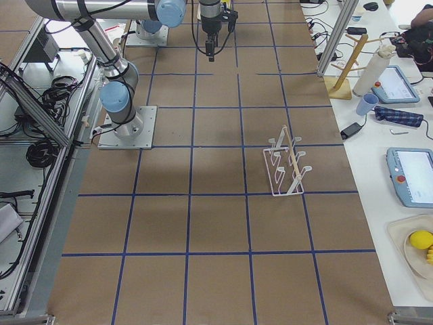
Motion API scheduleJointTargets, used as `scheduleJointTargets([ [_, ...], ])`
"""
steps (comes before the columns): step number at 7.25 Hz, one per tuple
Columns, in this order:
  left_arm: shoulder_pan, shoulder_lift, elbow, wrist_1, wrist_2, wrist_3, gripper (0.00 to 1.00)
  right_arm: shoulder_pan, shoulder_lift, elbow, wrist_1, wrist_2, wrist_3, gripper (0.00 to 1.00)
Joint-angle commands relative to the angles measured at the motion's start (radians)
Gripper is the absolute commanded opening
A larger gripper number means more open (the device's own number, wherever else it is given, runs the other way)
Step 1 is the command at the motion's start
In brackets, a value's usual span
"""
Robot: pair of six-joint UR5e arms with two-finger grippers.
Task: Transfer IKEA cup to right arm and place on rack
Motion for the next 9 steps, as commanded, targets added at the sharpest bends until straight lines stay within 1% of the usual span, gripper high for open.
scheduleJointTargets([
  [1,0.197,-0.122,-0.02,0.238,0.005,0.418,1.0,-0.001,0.001,0.0,-0.003,0.0,0.0,1.0],
  [2,0.277,-0.193,-0.015,0.321,-0.006,0.554,1.0,-0.001,0.001,0.001,-0.003,-0.003,0.0,1.0],
  [3,0.333,-0.263,0.003,0.333,-0.009,0.601,1.0,0.0,0.0,0.001,-0.006,0.001,0.0,1.0],
  [4,0.356,-0.331,0.026,0.391,-0.016,0.661,1.0,-0.001,0.001,0.0,-0.005,-0.003,0.0,1.0],
  [5,0.379,-0.401,0.054,0.414,-0.027,0.707,1.0,-0.004,0.0,0.0,-0.003,-0.006,-0.002,1.0],
  [6,0.402,-0.461,0.08,0.416,-0.067,0.703,1.0,-0.001,0.001,0.0,-0.006,-0.002,-0.002,1.0],
  [7,0.402,-0.503,0.097,0.417,-0.07,0.698,1.0,-0.001,0.001,0.0,-0.005,-0.005,-0.002,1.0],
  [8,0.404,-0.531,0.103,0.434,-0.063,0.695,1.0,0.0,0.0,0.001,-0.003,-0.005,0.0,1.0],
  [9,0.396,-0.545,0.101,0.487,-0.031,0.694,1.0,0.0,0.001,0.001,-0.002,-0.006,0.0,1.0],
])
